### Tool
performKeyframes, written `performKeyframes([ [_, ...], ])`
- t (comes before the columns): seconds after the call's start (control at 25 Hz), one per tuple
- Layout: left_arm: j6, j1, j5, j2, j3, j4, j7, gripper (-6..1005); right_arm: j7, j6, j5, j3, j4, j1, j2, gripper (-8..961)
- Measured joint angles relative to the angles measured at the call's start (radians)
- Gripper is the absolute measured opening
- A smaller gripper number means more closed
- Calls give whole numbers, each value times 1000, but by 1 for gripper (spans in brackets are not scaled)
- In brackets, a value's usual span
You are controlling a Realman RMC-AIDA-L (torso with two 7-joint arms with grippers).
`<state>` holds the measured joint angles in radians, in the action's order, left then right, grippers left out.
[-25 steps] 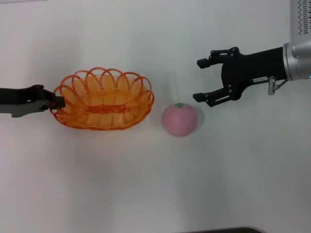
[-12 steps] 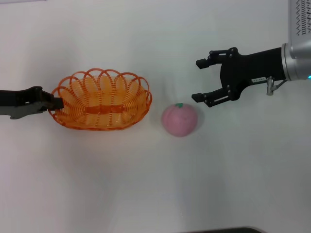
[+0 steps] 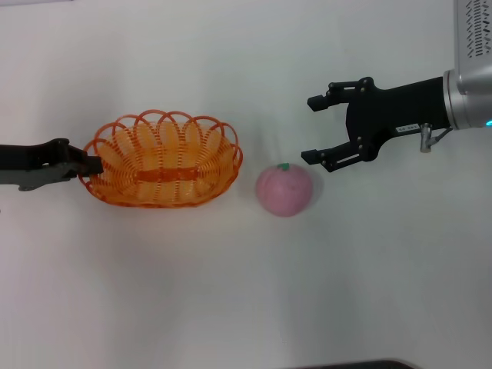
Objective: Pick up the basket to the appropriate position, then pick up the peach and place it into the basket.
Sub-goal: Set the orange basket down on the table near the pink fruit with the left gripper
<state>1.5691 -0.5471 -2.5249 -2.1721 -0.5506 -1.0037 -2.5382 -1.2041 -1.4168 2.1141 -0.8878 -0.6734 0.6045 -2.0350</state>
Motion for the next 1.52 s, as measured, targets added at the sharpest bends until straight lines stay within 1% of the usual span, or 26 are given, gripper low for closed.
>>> performKeyframes([
  [0.2, -15, 13, 11, -2, -5, -1, 0, 56, 0, -1, -3, 2, 0, 0, -1, 914],
  [0.44, -46, 53, 66, -3, -67, 5, 0, 56, -2, 1, -3, 5, 0, 1, -3, 914],
  [0.52, -47, 58, 73, -3, -75, 2, -1, 56, -2, 1, -3, 6, 0, 1, -3, 914],
  [0.96, -64, 73, 77, -3, -82, 8, -1, 56, -2, 6, -2, 6, -1, 3, -9, 913],
  [1.52, -83, 89, 77, -3, -103, 17, -1, 55, -2, 7, 1, 5, -2, 3, -10, 912],
])
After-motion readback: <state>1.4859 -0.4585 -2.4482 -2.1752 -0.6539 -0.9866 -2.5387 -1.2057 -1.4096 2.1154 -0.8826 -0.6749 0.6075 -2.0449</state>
